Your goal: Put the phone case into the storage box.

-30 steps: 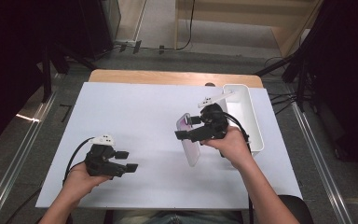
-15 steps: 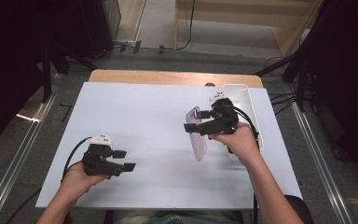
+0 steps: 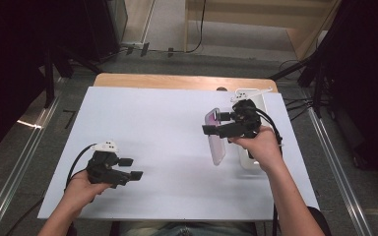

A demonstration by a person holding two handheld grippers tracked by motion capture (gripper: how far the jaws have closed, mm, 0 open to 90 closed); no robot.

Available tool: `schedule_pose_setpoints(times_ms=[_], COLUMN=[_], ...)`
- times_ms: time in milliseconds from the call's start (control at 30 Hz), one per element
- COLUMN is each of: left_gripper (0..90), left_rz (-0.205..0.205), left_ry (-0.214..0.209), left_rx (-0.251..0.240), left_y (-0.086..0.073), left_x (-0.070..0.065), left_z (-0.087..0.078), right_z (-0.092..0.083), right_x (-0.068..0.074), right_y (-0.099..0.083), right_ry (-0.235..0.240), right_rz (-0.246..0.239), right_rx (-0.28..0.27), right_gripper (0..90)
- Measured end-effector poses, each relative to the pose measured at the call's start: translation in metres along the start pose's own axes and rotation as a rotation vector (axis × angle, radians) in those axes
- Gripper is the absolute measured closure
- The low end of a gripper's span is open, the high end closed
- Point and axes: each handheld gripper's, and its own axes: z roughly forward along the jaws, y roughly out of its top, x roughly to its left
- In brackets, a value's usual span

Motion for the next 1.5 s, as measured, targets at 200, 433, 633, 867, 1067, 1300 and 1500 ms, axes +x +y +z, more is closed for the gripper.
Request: schedule_pose_setpoints(times_ms=[200, 433, 633, 867, 1067, 1300, 1500], left_gripper=[24.4, 24.4, 24.5, 24.5, 24.5, 24.5, 24.5], left_rz=[-0.012, -0.006, -0.006, -0.007, -0.010, -0.008, -0.010], left_ry=[-0.016, -0.014, -0.005, -0.003, -0.009, -0.005, -0.011], left_rx=[0.007, 0.013, 0.008, 0.012, 0.011, 0.013, 0.011], left_y=[0.001, 0.001, 0.001, 0.001, 0.001, 0.001, 0.001], left_x=[0.002, 0.002, 0.001, 0.002, 0.002, 0.002, 0.002], left_z=[0.000, 0.001, 0.000, 0.000, 0.000, 0.000, 0.000], right_z=[-0.010, -0.025, -0.033, -0.047, -0.055, -0.068, -0.076], right_x=[-0.004, -0.009, -0.012, -0.018, -0.023, -0.027, -0.032], right_y=[0.001, 0.003, 0.003, 0.003, 0.002, 0.001, -0.001], right_ry=[-0.015, -0.038, -0.042, -0.060, -0.079, -0.097, -0.121], right_rz=[0.014, 0.034, 0.043, 0.068, 0.076, 0.092, 0.107], right_rx=[-0.013, -0.039, -0.044, -0.058, -0.069, -0.093, -0.103], right_gripper=[14.9, 14.9, 14.9, 14.9, 15.0, 15.0, 15.0])
